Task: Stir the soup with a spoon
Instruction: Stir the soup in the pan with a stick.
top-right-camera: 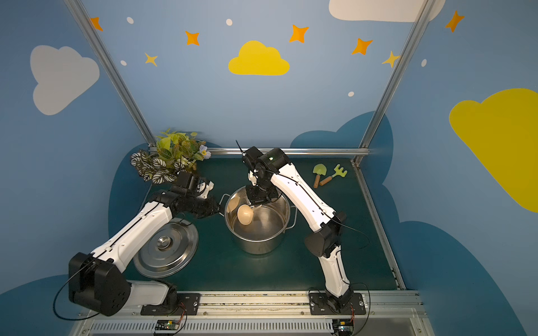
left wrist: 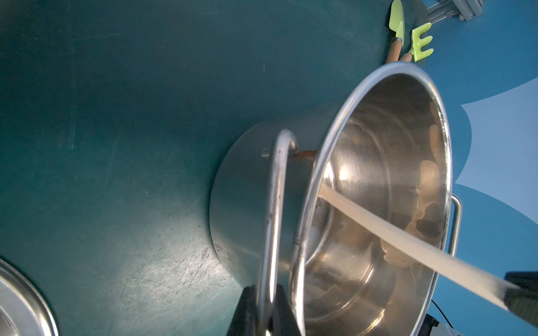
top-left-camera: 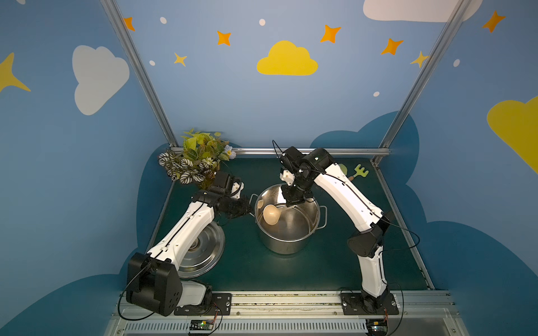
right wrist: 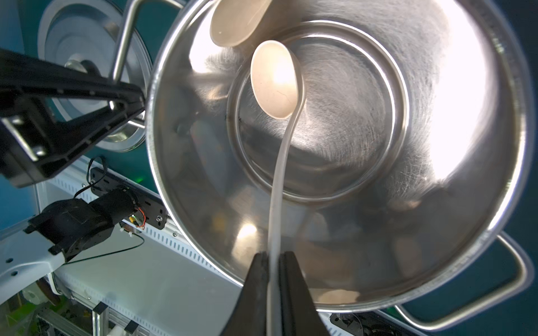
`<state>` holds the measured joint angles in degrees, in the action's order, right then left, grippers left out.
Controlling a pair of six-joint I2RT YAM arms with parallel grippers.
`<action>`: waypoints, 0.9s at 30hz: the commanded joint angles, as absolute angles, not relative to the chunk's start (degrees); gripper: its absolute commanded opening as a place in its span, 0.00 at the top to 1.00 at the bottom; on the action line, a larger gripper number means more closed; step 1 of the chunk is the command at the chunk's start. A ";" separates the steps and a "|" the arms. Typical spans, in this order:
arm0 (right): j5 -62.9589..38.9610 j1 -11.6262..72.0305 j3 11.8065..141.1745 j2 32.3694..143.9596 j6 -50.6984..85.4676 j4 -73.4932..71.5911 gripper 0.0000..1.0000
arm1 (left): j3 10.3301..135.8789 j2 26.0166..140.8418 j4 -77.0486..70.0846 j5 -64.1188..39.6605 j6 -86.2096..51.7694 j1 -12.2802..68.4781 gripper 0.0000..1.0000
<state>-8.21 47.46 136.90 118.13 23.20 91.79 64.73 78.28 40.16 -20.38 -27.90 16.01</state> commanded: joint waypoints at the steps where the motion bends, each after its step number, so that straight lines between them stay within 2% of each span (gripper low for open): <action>1: -7.84 49.18 134.05 113.77 23.86 103.19 1.00 | 64.64 77.34 40.96 -20.65 -25.05 15.93 0.97; 9: -2.68 50.85 120.01 103.92 26.35 102.78 1.00 | 64.61 77.15 41.04 -20.50 -24.75 15.91 0.97; 16: -0.89 45.77 110.03 96.21 26.60 101.13 1.00 | 64.60 77.17 40.97 -20.64 -24.87 15.91 0.97; 22: -0.62 41.08 111.89 97.29 24.56 100.81 1.00 | 64.77 77.17 40.78 -20.87 -25.13 15.91 0.97; 27: -1.00 39.92 118.73 103.43 23.15 101.23 1.00 | 64.85 76.91 40.78 -20.83 -25.22 15.91 0.97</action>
